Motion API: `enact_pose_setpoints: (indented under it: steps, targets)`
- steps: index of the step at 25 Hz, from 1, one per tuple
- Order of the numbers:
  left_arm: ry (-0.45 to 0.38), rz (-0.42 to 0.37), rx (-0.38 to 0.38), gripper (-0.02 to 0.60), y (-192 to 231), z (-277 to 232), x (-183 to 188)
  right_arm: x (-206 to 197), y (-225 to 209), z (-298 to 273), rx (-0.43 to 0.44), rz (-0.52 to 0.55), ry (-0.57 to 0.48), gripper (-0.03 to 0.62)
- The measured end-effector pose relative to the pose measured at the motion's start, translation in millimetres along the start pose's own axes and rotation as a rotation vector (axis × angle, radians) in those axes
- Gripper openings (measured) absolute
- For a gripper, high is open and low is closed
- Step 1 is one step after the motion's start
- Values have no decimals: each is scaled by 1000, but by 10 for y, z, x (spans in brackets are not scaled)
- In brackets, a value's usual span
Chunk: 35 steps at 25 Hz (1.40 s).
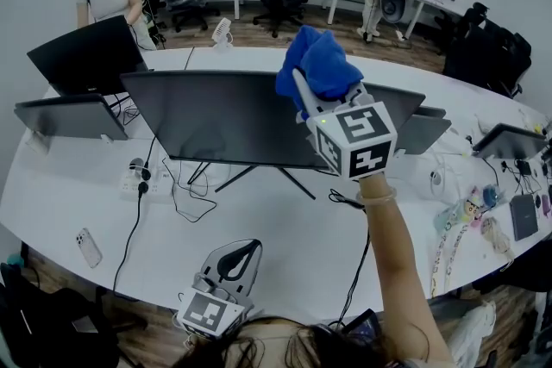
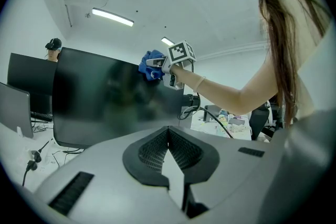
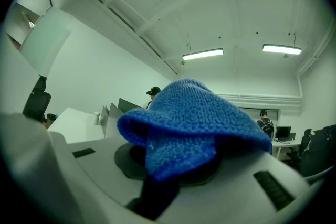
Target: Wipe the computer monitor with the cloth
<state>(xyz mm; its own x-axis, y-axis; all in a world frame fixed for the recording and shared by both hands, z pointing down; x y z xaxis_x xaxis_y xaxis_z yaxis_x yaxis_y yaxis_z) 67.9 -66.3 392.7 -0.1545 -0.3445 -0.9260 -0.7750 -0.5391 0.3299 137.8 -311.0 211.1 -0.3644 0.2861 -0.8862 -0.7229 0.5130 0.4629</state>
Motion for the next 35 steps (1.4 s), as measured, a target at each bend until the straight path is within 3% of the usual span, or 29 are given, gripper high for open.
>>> enact_pose_setpoints:
  steps: [4, 8, 12, 16, 35]
  targets:
    - [17, -100, -10, 9, 6, -39, -50, -35, -47, 42, -3, -4, -3, 87]
    - [6, -3, 0, 9, -22, -61, -17, -47, -63, 71, -9, -2, -9, 87]
    - [14, -61, -4, 9, -43, -98, -34, -65, -111, 112, -14, -1, -14, 87]
    - [17, -12, 2, 9, -125, -133, -34, -88, -156, 148, -15, -2, -18, 87]
    - [1, 14, 60, 9, -519, -308, -169, -140, -268, 257, 27, 13, -45, 87]
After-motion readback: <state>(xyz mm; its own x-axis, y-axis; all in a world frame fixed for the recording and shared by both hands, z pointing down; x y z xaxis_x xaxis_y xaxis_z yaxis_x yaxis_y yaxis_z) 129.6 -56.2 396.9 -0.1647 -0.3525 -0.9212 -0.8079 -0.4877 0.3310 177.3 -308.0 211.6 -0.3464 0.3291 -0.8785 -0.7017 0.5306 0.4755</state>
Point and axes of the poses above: the fingertips, and each gripper's own axes: z backward along the fingers, y to its left, x out of its top, the point moved 1 cm from there along z, backward along the fingers, and after that the axes turned 13 degrees about z, right-handed, at the moved point
